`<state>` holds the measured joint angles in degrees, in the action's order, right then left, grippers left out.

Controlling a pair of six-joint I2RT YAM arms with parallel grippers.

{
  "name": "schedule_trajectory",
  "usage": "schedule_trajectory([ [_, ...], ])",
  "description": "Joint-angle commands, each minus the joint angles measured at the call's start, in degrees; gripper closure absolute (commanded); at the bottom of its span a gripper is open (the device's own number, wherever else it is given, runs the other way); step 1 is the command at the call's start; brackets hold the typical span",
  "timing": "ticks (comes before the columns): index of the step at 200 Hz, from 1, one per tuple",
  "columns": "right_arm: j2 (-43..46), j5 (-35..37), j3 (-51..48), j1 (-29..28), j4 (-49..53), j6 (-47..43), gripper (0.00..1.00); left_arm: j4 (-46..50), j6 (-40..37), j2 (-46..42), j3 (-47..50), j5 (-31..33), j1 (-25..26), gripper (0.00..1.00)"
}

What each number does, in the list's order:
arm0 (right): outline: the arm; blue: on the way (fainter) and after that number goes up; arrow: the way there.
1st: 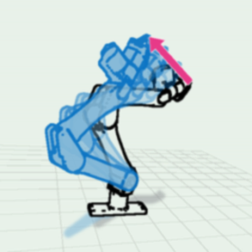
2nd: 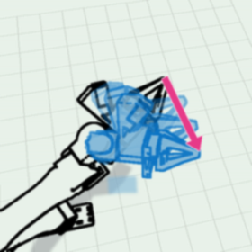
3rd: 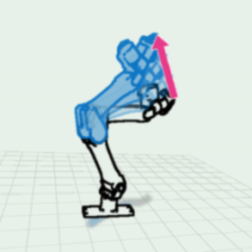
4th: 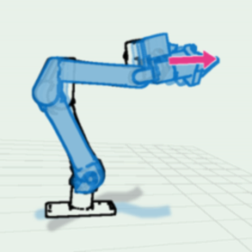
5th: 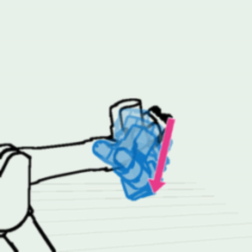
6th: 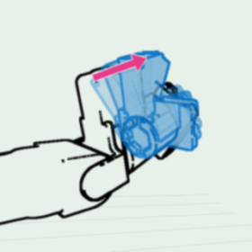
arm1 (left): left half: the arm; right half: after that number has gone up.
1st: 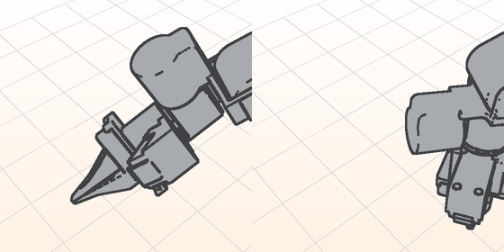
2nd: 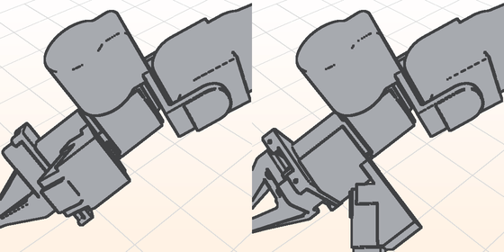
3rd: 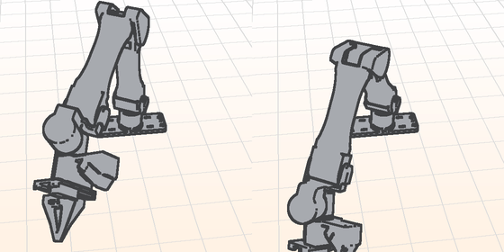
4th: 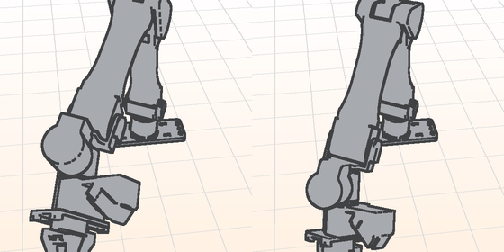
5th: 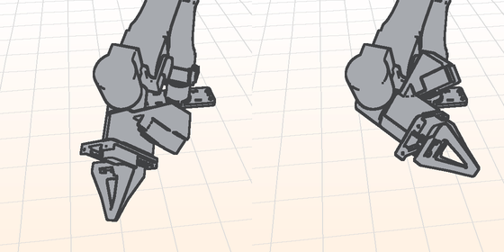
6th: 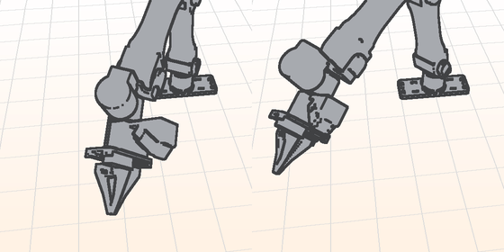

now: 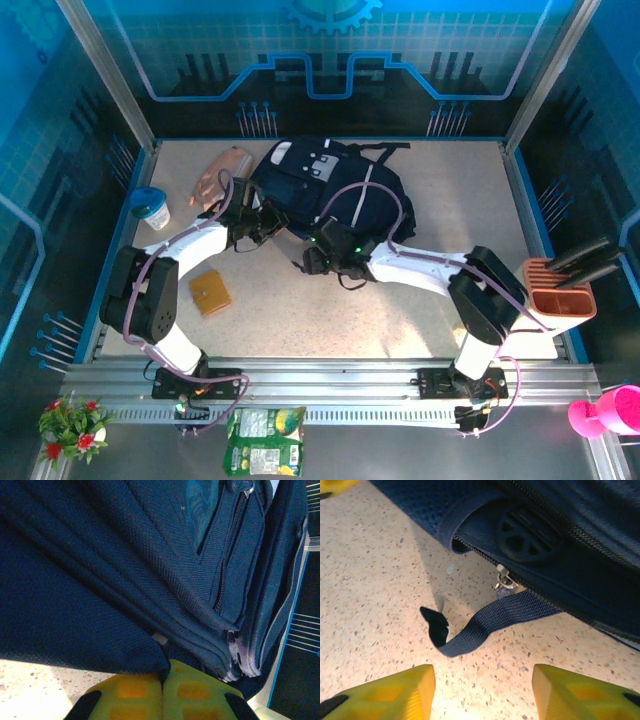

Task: Pack the student bag
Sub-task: Zip the student bag at the top-center of the table.

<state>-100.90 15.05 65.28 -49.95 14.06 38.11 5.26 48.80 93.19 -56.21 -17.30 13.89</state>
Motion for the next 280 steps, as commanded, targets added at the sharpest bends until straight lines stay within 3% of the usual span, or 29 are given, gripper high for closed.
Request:
schedule_trajectory([
  [1,-2.3,3.5,2.9,-0.1,-1.8,2.9,0.53,-3.0,0.1,-0.6,-2.7,-3.9,0.7,1.00],
  [41,-5.3,9.3,5.3,-0.1,-0.3,5.2,0.64,-3.0,0.4,-0.8,-2.7,-4.4,0.8,1.00],
  [192,-11.6,22.5,13.0,0.1,2.2,9.8,0.80,-2.5,0.3,-0.4,-3.7,-5.8,1.1,1.00],
  [250,-7.6,26.1,6.9,0.9,2.5,9.1,0.94,-0.2,-1.7,0.5,-5.7,-2.9,0.6,1.00],
  [280,-1.5,25.9,-0.8,3.0,4.7,10.3,0.94,0.1,-2.3,1.6,-6.4,-2.4,-0.8,1.00],
])
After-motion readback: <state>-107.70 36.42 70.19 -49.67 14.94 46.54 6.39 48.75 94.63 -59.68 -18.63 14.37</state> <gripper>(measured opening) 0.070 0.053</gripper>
